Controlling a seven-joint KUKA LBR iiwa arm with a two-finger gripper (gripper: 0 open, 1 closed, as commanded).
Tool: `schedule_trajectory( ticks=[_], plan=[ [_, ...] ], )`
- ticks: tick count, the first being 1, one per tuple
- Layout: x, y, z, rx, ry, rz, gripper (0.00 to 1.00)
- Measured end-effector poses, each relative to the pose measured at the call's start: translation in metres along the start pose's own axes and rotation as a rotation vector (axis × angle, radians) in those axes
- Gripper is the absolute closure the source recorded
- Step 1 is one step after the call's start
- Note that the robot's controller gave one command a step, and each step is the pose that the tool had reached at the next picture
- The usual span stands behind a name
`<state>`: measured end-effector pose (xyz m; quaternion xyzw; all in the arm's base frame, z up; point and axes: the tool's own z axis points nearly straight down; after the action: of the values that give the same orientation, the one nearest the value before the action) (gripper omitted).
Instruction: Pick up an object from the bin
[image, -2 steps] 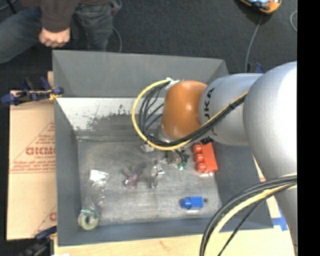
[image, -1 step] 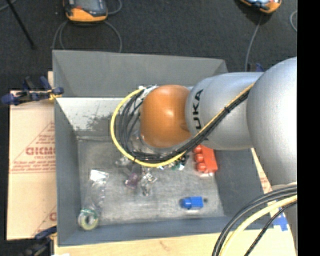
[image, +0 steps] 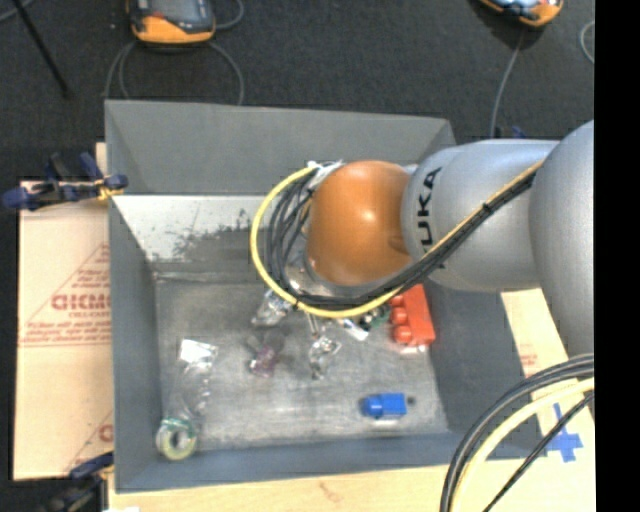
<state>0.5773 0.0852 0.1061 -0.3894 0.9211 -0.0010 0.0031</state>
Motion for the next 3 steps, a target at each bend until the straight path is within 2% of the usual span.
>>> schedule_trajectory(
  ticks=[1, 2, 3],
  plan=[
    [-0.0199, 0.0051, 0.0324, 0.000, 0.000, -0.133, 0.00],
    [-0.0211, 0.0033, 0.0303, 0.000, -0.004, -0.125, 0.00],
    [-0.0224, 0.0022, 0.0279, 0.002, -0.007, -0.124, 1.00]
  ],
)
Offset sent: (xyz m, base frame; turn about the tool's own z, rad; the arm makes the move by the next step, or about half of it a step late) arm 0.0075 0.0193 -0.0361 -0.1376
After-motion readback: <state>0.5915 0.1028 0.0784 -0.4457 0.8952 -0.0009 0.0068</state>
